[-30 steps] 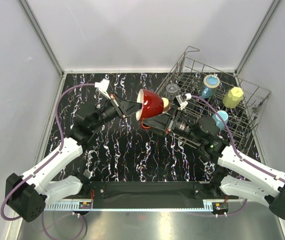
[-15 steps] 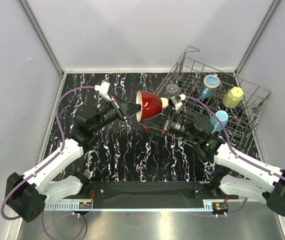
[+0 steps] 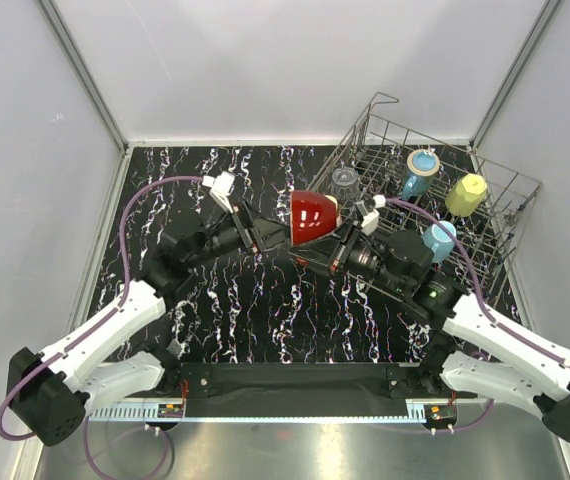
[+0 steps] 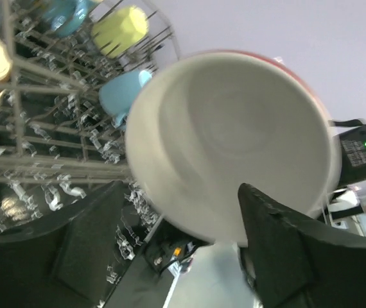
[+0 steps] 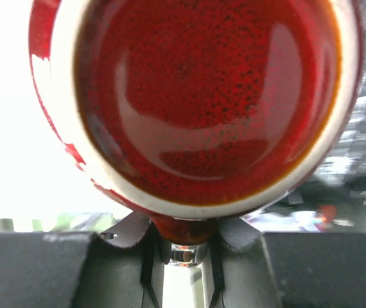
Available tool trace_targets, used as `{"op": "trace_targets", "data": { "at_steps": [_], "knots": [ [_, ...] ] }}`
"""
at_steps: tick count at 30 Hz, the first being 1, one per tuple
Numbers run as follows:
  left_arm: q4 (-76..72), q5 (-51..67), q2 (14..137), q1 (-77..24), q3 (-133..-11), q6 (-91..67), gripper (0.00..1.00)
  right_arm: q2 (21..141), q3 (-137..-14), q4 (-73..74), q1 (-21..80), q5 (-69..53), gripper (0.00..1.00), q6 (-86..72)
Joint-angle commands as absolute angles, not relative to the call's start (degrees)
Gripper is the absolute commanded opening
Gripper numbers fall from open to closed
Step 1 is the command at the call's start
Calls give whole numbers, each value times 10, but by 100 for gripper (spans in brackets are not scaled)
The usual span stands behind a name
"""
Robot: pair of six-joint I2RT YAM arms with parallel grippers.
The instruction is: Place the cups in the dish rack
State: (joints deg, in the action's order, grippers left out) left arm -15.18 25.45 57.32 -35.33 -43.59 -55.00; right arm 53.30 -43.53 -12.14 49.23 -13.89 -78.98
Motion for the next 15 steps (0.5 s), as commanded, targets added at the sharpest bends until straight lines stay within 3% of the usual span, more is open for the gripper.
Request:
{"op": "trace_targets", "data": {
  "at_steps": [1,7,15],
  "knots": [
    [-57,247,549,-355,-486,-501,81,459,-512,29,485,-17,0,-696],
    [89,179,512,-354,-522,-433,85,417,-615,326,484,137,0,-623],
    [182,145,525,-355,-565,-328,85,510,-756,628,484,299,0,-573]
  ]
}}
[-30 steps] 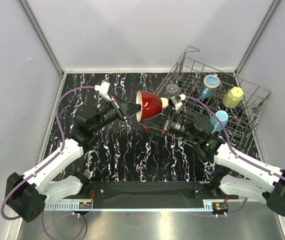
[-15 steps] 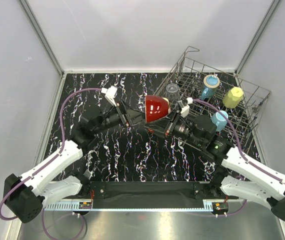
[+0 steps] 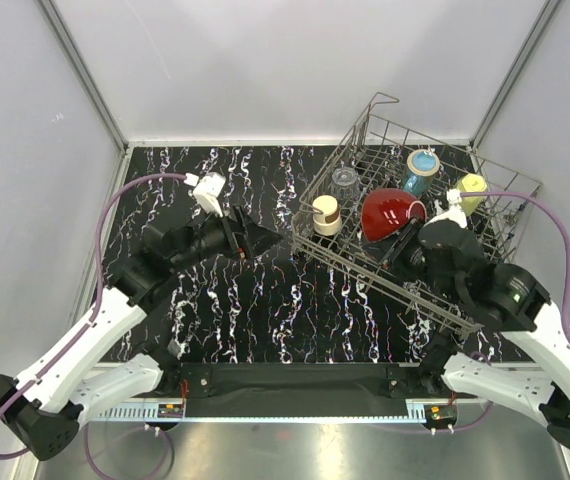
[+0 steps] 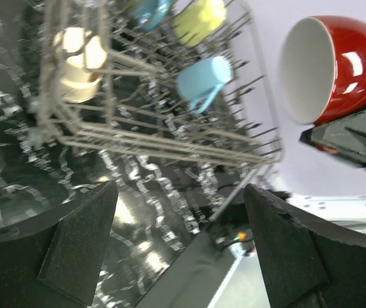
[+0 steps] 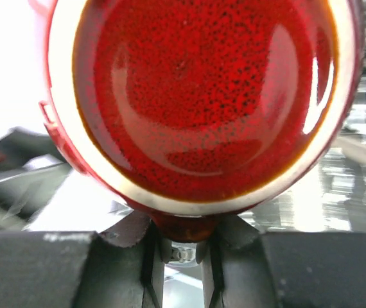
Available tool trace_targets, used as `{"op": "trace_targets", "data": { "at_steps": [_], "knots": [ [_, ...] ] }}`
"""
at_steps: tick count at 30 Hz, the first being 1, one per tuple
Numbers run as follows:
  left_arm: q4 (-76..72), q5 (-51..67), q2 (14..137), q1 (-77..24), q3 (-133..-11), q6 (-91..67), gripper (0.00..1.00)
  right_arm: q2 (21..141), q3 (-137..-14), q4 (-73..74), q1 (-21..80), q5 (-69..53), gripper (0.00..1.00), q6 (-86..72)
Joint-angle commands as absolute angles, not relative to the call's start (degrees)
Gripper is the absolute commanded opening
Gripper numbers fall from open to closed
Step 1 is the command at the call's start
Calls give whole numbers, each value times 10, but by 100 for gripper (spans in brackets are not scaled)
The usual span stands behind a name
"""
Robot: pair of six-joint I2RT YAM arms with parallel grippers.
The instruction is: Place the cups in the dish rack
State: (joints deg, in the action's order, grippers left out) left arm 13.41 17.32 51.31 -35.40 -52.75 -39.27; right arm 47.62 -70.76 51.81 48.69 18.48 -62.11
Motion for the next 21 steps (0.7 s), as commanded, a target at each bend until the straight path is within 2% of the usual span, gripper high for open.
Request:
{"op": "trace_targets", "data": {
  "at_steps": [1,5,14,21],
  "knots": [
    [194,135,532,-354,-569,-321,85,531,-764,639,484,321,0,-568],
    [196,122,545,-355,-559,-294,85,591,-807,670,455,331,0,-530],
    [145,144,560,-355,-504,-263,85,692,-835,612,312,267,0,-418],
    [149,178,572,-345,-504,-259,85,778,-856,572,279,267,0,-368]
  ]
}}
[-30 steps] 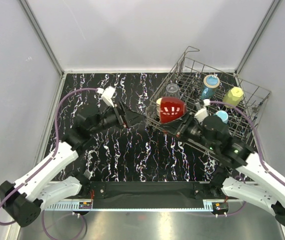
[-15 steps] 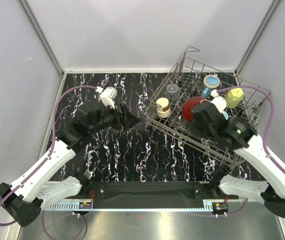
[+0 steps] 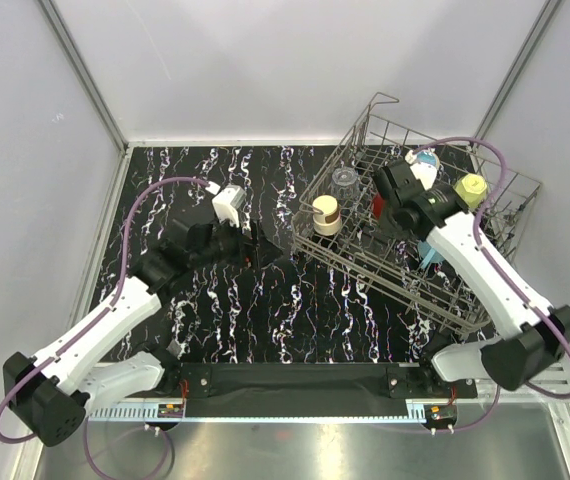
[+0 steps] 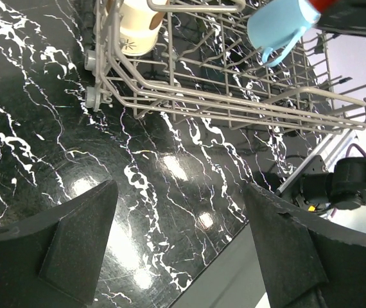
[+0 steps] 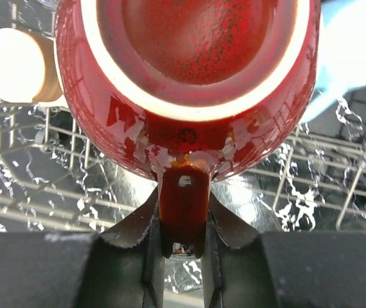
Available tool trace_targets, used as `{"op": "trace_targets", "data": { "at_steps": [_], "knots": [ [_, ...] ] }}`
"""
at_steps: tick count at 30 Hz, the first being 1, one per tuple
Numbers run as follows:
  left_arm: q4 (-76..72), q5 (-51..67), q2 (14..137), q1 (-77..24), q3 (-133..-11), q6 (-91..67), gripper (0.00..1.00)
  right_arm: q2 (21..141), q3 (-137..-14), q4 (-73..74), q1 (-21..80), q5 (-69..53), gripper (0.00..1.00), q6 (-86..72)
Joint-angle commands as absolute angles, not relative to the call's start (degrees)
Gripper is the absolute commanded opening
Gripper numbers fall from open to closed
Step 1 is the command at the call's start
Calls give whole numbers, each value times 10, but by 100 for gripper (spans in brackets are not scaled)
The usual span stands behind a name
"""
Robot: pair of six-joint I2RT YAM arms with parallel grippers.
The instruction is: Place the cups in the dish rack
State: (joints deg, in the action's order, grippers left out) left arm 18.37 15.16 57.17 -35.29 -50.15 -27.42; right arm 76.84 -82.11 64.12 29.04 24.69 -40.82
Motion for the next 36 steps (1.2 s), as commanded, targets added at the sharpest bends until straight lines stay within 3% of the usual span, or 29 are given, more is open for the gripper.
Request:
{"op": "trace_targets", "data": {
  "at_steps": [1,36],
  "knots": [
    [148,188,572,-342,-503,-260,85,790,-856,566,273,257,0,-366],
    [139,249,585,-315,-490,-280,84,929,-791,448,180,213,0,-323]
  ]
}}
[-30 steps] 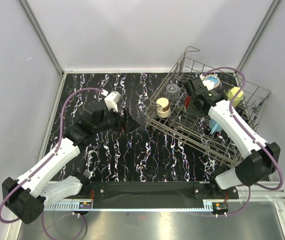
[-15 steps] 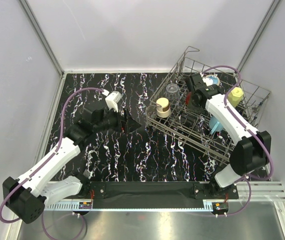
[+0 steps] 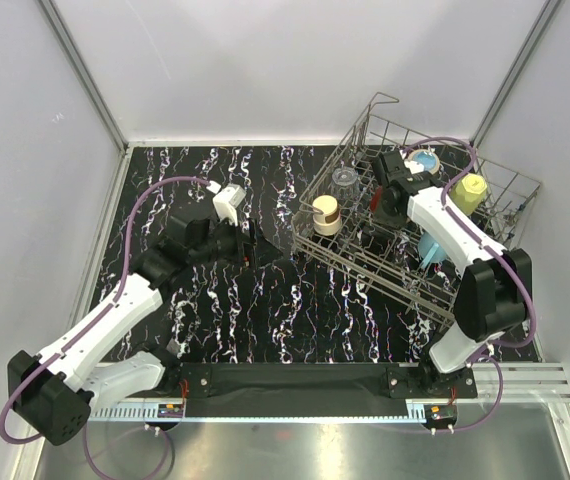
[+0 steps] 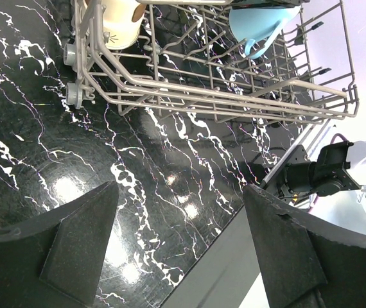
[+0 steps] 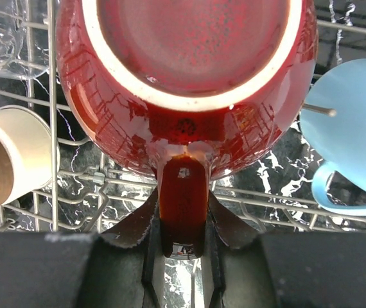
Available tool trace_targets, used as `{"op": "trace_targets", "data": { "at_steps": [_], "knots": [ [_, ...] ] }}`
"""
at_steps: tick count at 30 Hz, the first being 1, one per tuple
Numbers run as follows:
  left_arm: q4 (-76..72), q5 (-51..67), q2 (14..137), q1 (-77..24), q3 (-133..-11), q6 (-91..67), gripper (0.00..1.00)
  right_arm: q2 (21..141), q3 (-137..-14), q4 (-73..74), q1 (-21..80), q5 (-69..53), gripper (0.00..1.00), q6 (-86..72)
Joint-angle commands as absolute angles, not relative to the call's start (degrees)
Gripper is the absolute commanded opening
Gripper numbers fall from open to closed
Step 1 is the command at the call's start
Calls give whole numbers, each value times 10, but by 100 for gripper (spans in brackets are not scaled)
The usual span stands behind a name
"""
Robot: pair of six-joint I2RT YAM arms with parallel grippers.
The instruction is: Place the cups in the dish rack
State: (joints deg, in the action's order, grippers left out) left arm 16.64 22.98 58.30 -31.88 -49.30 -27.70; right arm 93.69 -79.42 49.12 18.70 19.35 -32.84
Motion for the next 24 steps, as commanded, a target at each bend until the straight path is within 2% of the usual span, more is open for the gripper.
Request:
{"op": "trace_targets", "data": {
  "at_steps": [1,16,23,24],
  "knots": [
    [138,249,585,-315,-489,-281,84,929,-786,445,180,209,0,-323],
    [134,255,592,-303,-485,-287,84,986,-775,424,177,176,0,-309],
    [133,256,592,-301,-484,-287,84,984,-758,412,177,149,21,-317],
    [132,256,593,-300,-483,-287,84,980,-756,413,177,148,31,-319]
  ]
}}
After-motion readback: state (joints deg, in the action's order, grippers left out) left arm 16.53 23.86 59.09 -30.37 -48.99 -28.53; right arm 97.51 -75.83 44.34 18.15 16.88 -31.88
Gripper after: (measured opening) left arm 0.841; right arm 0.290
